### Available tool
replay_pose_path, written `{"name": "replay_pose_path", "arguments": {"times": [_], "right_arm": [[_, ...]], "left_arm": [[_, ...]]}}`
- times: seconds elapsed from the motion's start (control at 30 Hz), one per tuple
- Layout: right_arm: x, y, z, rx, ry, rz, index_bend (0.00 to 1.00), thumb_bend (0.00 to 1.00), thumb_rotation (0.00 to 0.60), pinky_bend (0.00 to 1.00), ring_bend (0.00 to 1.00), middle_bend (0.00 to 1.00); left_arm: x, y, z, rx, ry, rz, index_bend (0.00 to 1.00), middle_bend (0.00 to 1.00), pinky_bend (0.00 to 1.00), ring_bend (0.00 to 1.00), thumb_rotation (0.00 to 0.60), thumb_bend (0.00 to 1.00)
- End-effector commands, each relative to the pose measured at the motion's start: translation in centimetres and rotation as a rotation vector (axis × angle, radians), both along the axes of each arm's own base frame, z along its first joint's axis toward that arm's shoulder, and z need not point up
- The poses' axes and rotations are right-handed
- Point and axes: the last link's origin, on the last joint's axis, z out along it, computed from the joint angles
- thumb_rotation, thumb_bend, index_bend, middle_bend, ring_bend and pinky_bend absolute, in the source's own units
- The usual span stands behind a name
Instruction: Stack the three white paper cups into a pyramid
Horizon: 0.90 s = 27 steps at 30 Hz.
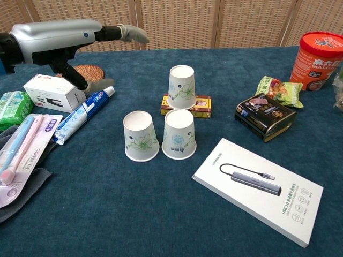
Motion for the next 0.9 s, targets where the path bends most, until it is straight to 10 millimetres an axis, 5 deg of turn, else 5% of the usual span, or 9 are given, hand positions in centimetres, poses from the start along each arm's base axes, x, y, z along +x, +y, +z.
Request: {"name": "replay_pose_path", "arguments": {"times": [0.03,0.9], "right_arm": [[-0.1,0.2,-0.1,0.005,0.008,0.000,0.13,0.49,0.600,0.18,0.00,0.08],[-1.6,1.7,1.7,-0.021,0.016,-0.047,0.12,0.49,0.600,0.18,0.00,0.08]], "left_arm": [[0.1,1.1,0.1,0.019,0.031,0.017,0.00,0.00,0.00,0.00,0.600,0.50],[5.7,7.2,-6.6,-0.034,0.124,0.076,0.00,0.00,0.00,0.00,0.600,0.50]]}}
